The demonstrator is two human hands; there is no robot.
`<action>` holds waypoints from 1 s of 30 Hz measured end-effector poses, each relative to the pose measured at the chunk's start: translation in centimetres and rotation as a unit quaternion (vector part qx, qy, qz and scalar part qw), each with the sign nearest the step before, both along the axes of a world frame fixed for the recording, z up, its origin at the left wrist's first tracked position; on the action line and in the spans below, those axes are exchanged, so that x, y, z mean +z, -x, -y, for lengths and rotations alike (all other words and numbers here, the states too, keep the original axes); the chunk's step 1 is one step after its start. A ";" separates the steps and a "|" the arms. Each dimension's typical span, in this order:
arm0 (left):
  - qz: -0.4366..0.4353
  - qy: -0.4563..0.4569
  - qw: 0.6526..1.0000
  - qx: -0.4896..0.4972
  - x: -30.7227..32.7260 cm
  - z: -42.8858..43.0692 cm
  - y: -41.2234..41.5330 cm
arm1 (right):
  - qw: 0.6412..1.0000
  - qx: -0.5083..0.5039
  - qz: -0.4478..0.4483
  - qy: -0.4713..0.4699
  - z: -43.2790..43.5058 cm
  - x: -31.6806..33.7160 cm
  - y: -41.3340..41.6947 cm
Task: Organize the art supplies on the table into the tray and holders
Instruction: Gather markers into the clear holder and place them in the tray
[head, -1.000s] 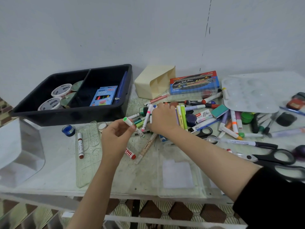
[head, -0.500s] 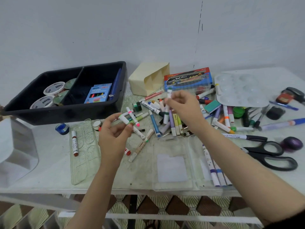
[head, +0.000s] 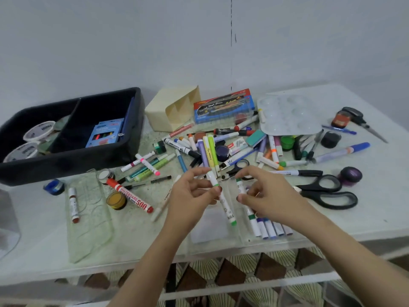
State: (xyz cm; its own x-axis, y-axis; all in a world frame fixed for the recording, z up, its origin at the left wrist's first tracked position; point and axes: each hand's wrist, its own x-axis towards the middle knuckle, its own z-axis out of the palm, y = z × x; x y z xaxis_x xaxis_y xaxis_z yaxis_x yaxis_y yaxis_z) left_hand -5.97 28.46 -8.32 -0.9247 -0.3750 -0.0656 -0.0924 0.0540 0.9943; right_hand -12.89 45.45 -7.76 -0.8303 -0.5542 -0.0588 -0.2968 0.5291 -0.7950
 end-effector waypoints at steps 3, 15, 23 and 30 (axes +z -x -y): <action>0.018 -0.007 1.000 -0.018 -0.3 -0.8 0.2 | 0.999 0.000 -0.032 -0.036 -0.5 -0.6 -0.2; 0.062 0.018 0.997 -0.053 -1.4 -2.0 0.8 | 0.982 0.107 -0.073 -0.141 -2.2 -0.8 0.4; -0.036 0.076 0.996 -0.014 -0.2 -1.9 0.6 | 0.968 0.146 -0.070 -0.193 -1.9 -0.5 0.6; -0.174 0.218 0.957 -0.074 -0.7 -2.2 -1.0 | 0.966 0.148 -0.081 -0.195 -1.9 -0.6 0.6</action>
State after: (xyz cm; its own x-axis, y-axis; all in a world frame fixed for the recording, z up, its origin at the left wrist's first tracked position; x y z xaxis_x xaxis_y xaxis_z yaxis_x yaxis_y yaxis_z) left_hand -4.97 30.69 -9.01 -0.9071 -0.1588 0.3898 0.2821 0.4580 0.8430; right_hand -13.53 47.39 -8.40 -0.6541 -0.7312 -0.1939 -0.5857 0.6517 -0.4819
